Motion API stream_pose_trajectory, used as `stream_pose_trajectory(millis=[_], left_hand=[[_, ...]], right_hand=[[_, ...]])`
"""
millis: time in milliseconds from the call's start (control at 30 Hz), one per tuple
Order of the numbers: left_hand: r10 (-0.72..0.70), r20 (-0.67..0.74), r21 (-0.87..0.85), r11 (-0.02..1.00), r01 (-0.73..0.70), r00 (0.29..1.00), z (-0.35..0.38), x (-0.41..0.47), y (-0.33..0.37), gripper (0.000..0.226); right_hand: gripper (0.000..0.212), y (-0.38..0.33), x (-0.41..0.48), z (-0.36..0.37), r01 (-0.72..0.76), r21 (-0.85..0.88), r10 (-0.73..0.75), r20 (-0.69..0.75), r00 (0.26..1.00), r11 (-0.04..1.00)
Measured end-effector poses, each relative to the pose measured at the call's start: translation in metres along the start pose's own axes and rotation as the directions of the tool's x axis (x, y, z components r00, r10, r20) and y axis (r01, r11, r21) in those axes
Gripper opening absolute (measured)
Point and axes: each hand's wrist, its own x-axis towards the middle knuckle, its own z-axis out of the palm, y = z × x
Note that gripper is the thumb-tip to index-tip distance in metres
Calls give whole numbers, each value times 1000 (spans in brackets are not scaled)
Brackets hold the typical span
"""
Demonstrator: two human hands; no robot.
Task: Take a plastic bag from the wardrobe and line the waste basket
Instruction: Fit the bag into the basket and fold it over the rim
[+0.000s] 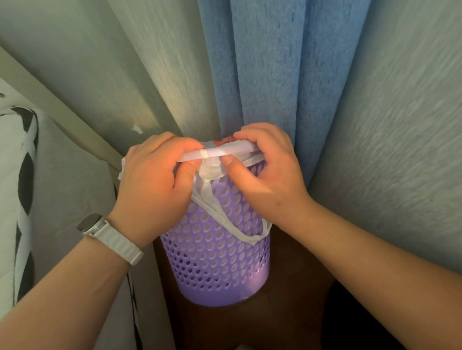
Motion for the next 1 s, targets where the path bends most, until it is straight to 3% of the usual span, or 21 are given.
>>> stream_pose_trajectory(millis=[167, 267, 433, 600, 700, 833, 1000], left_hand=[[-50, -34, -68, 997, 47, 998, 0, -1, -2, 18], [-50, -27, -72, 996, 48, 998, 1, -1, 0, 16], [-14, -5, -70, 997, 14, 1000, -2, -2, 4, 22], [34, 16, 16, 999, -34, 999, -3, -2, 6, 29], [44, 23, 77, 996, -46, 999, 3, -3, 4, 24], [24, 56, 67, 997, -28, 998, 8, -5, -6, 27], [53, 59, 151, 987, -61, 997, 15, -12, -12, 24]], right_hand=[[26, 4, 3, -3, -17, 37, 17, -2, 1000, 999], [13, 4, 5, -3, -16, 37, 16, -19, 1000, 999], [13, 4, 1, 0, -23, -37, 21, -45, 999, 999], [23, 8, 0, 4, -13, -77, 8, -59, 998, 997], [14, 8, -1, 7, -7, -99, 4, -37, 999, 995], [17, 14, 2, -1, 87, -118, -72, 130, 989, 989], [27, 27, 13, -22, 189, -109, -128, 412, 902, 976]])
